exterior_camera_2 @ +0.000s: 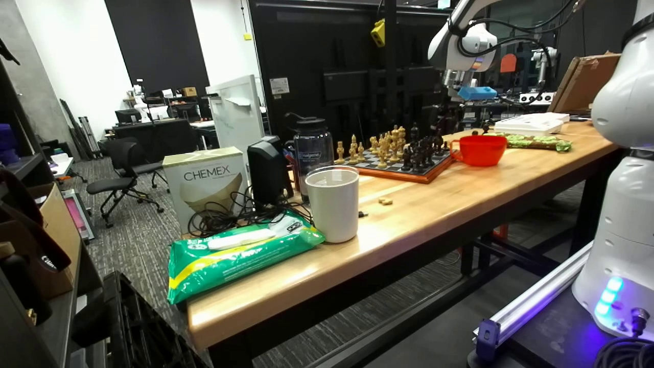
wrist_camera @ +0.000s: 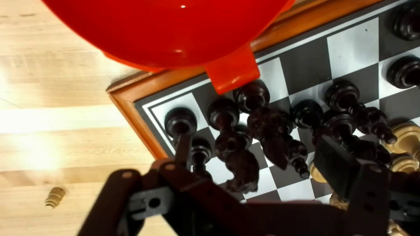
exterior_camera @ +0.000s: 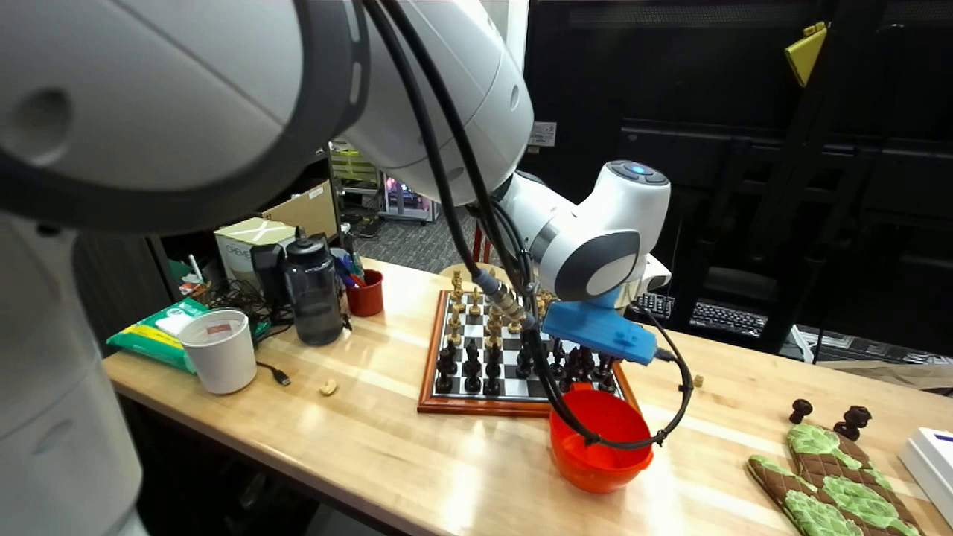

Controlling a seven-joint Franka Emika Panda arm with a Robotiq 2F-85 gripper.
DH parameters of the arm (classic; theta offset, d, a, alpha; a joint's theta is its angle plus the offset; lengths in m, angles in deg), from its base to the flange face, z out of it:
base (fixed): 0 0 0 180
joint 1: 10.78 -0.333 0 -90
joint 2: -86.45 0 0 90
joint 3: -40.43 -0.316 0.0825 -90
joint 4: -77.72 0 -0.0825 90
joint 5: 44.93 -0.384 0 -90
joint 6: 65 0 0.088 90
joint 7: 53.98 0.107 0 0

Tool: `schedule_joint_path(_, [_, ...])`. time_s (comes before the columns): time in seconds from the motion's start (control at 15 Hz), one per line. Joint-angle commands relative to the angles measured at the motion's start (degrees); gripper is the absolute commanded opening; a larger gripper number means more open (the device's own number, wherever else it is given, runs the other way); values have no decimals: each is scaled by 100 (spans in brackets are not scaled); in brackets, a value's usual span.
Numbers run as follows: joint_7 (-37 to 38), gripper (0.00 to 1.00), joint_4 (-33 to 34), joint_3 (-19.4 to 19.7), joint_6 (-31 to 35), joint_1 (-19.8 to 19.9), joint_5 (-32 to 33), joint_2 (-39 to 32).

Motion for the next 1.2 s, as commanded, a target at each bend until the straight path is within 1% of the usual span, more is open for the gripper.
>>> schedule_joint_path(0.0, [-44, 64, 118, -127, -18, 157, -100, -86])
schedule_joint_path(0.07, [-44, 57, 129, -137, -24, 172, -102, -98])
schedule_joint_path(0.13, [-50, 48, 143, -147, -26, 186, -108, -112])
schedule_joint_path(0.27, [-53, 33, 163, -166, -31, 211, -99, -136])
schedule_joint_path(0.47, [-56, 8, 213, -188, -54, 232, -98, -145])
schedule_joint_path(0.53, [-53, 2, 220, -190, -61, 236, -94, -146])
schedule_joint_path(0.6, [-49, 0, 234, -188, -66, 241, -91, -145])
schedule_joint_path(0.67, [-59, 4, 241, -189, -81, 253, -97, -147])
schedule_joint_path(1.13, [13, 5, 148, -181, -137, 256, 35, 29])
